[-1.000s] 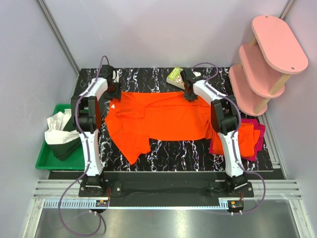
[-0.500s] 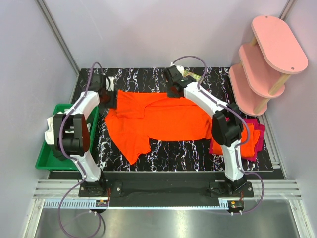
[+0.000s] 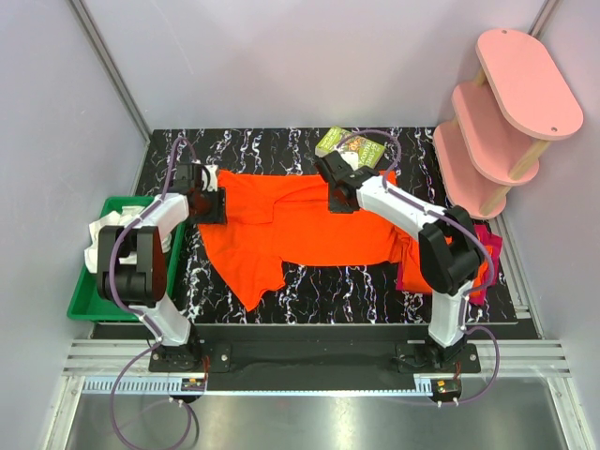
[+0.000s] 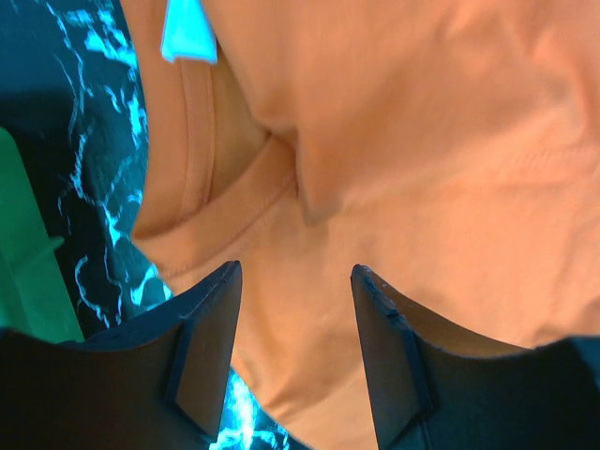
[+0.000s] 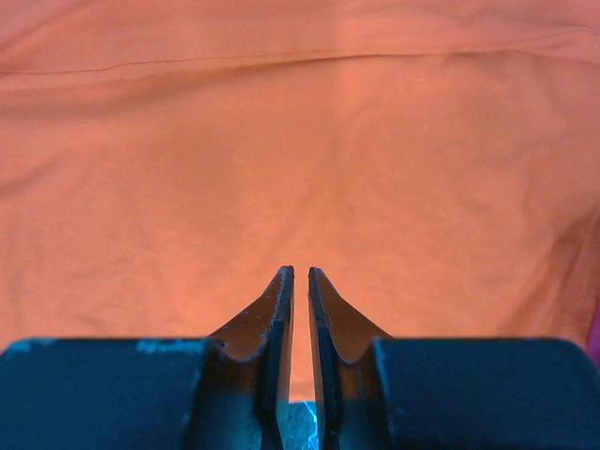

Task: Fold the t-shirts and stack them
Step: Fold the flattened tshirt in 1/3 of the way

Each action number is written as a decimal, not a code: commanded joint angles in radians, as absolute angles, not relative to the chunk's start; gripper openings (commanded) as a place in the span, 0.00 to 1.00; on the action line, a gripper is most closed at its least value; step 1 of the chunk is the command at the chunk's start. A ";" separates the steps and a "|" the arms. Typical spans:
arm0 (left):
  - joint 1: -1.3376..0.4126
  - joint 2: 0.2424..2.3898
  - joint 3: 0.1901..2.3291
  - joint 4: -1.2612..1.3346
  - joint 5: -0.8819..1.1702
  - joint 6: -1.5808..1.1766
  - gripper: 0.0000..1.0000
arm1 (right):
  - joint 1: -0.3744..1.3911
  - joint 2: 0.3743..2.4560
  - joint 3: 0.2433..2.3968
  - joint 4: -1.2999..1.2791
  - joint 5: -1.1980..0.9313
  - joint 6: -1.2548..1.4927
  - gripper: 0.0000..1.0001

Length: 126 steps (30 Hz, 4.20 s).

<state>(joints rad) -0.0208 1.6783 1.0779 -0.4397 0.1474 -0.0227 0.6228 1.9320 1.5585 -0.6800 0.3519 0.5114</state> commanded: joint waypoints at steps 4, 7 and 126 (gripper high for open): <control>-0.023 1.746 1.129 -0.341 0.181 -0.087 0.55 | 0.637 1.792 1.482 -0.664 0.414 0.568 0.18; -0.025 1.773 1.134 -0.334 0.186 -0.089 0.55 | 0.637 1.776 1.460 -0.664 0.419 0.569 0.18; -0.014 2.261 1.833 -0.788 0.129 -0.046 0.35 | 0.373 2.218 1.932 -0.733 0.390 0.485 0.11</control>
<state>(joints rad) -0.0181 2.2810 1.8545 -0.7567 0.1425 -0.0505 0.3790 2.1147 1.8042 -0.6838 0.3840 0.5270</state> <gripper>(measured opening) 0.347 0.117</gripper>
